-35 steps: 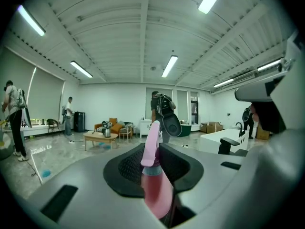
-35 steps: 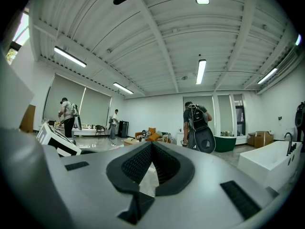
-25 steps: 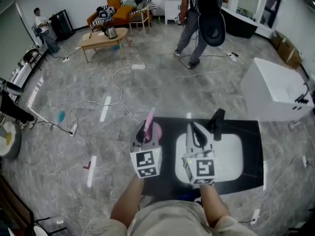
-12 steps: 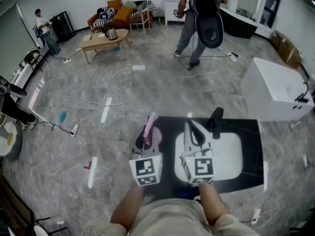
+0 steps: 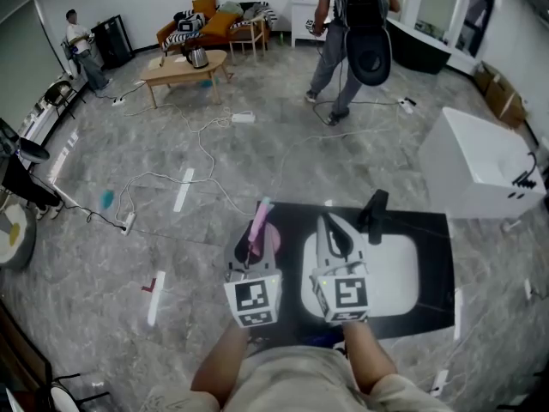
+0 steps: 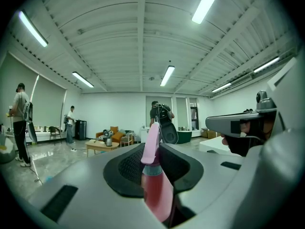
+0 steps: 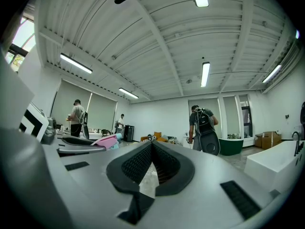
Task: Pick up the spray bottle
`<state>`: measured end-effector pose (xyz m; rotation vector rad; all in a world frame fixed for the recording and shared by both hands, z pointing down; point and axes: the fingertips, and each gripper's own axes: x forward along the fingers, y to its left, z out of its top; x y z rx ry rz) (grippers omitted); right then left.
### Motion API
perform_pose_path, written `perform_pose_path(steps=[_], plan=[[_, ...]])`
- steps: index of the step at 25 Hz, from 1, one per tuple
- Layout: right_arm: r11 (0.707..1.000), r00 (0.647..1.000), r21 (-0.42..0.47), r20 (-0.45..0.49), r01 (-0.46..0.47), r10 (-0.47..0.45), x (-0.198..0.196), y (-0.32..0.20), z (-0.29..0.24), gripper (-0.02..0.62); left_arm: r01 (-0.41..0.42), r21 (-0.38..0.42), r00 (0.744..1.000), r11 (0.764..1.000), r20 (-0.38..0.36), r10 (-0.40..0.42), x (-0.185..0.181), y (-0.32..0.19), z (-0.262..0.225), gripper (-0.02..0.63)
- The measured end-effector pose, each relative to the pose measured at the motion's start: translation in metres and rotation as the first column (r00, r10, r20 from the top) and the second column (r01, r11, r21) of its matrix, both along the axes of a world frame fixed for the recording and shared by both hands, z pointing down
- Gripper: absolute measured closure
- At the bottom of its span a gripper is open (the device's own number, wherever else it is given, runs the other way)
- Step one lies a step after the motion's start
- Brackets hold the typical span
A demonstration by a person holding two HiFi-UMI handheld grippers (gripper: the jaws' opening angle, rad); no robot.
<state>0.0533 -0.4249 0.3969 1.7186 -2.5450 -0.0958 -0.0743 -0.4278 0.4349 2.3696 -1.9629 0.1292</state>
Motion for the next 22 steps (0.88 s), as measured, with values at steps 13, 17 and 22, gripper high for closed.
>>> perform_pose_path(steps=[13, 17, 22], plan=[[1.000, 1.000, -0.006, 0.006, -0.005, 0.005, 0.0005, 0.0011, 0.0012, 0.592, 0.015, 0.010, 1.000, 1.000, -0.001, -0.015, -0.0039, 0.0020, -0.0040, 0.514], [1.000, 1.000, -0.005, 0.007, -0.004, 0.004, -0.0025, 0.0011, -0.0010, 0.592, 0.012, 0.011, 1.000, 1.000, -0.001, -0.012, -0.0049, 0.0027, -0.0067, 0.514], [1.000, 1.000, -0.002, -0.010, 0.020, -0.020, -0.0047, 0.0039, -0.0026, 0.592, 0.015, 0.008, 1.000, 1.000, 0.000, -0.015, -0.0030, 0.0045, -0.0052, 0.514]])
